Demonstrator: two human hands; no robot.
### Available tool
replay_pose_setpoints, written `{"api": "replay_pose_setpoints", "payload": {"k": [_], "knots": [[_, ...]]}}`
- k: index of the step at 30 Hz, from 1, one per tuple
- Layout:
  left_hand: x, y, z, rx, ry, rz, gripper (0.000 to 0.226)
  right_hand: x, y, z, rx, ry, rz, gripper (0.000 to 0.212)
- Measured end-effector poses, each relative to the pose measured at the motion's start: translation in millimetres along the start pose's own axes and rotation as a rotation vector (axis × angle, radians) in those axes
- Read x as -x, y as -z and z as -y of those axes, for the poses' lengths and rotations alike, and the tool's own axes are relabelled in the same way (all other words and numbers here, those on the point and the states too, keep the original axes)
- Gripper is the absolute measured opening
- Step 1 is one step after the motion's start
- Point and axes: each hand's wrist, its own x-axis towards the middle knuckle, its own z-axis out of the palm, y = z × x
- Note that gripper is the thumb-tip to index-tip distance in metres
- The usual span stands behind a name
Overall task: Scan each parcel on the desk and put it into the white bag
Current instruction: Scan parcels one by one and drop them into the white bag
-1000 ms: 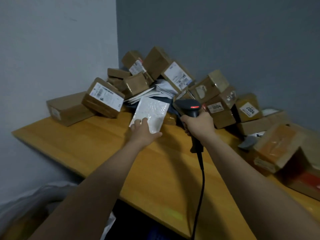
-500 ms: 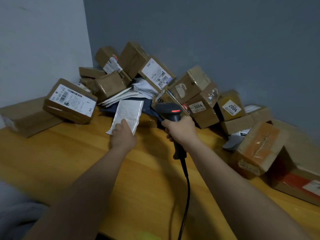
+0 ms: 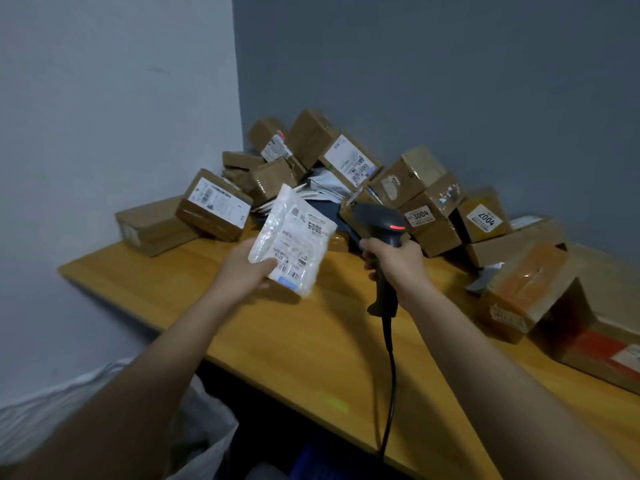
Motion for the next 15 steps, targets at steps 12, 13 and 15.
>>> {"api": "replay_pose_setpoints", "payload": {"k": [12, 13, 15], "knots": [[62.7, 52.1, -11.8, 0.11, 0.127, 0.209, 0.026, 45.4, -25.6, 10.5, -0.03, 0.105, 0.119, 0.024], [65.3, 54.0, -14.0, 0.096, 0.124, 0.218, 0.028, 47.2, -27.0, 10.5, -0.024, 0.097, 0.144, 0.024], [68.7, 58.0, -16.5, 0.073, 0.117, 0.221, 0.031, 49.2, -31.2, 7.5, 0.009, 0.089, 0.163, 0.027]]}}
